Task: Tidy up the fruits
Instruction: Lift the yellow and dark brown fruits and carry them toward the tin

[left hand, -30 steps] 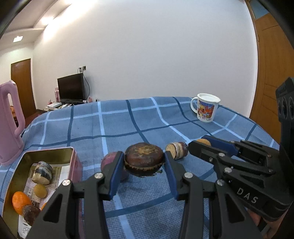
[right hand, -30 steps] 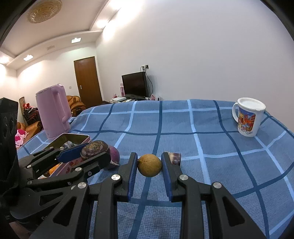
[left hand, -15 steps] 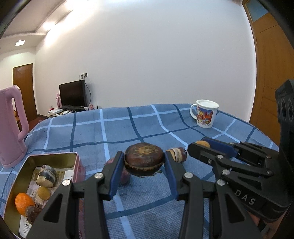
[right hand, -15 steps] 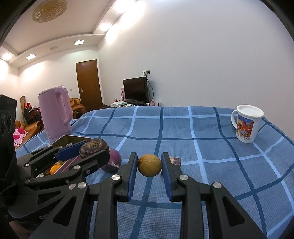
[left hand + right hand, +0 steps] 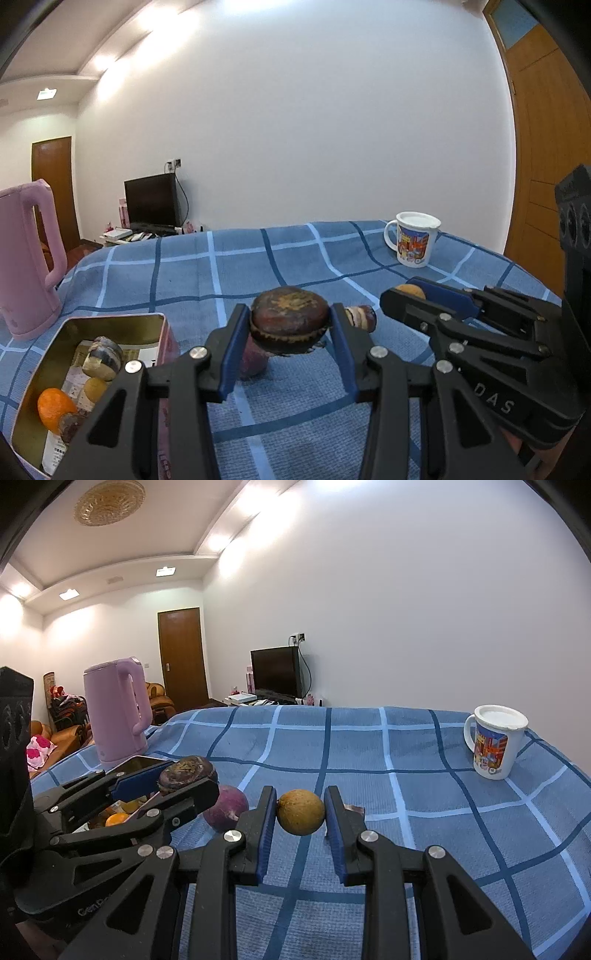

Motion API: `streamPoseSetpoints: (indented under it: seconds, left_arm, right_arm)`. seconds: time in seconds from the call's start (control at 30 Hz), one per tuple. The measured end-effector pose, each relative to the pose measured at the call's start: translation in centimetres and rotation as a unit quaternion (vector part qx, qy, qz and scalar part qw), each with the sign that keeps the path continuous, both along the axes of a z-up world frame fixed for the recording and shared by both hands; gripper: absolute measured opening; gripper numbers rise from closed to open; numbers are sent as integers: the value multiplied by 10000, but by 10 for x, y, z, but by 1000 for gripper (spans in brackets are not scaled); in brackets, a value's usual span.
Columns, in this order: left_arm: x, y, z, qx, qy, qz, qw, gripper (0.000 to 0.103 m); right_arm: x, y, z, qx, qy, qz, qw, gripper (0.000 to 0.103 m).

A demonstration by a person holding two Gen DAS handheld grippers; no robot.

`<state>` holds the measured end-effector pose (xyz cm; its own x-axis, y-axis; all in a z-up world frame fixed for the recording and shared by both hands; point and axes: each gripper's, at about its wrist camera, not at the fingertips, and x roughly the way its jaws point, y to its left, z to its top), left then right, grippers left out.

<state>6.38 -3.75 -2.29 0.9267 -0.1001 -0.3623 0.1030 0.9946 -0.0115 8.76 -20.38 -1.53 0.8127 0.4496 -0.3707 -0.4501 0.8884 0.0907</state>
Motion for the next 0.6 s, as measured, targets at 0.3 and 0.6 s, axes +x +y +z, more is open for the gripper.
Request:
streamPoseSetpoints:
  seconds: [0.3, 0.6]
  left_arm:
    - [-6, 0, 1, 25, -152, 70, 9999, 46]
    - [-14, 1, 3, 33, -274, 130, 9995, 46]
  right_arm:
    - [-4, 0, 1, 9, -109, 16, 9999, 28]
    - [-13, 0, 4, 32, -315, 124, 9994, 28]
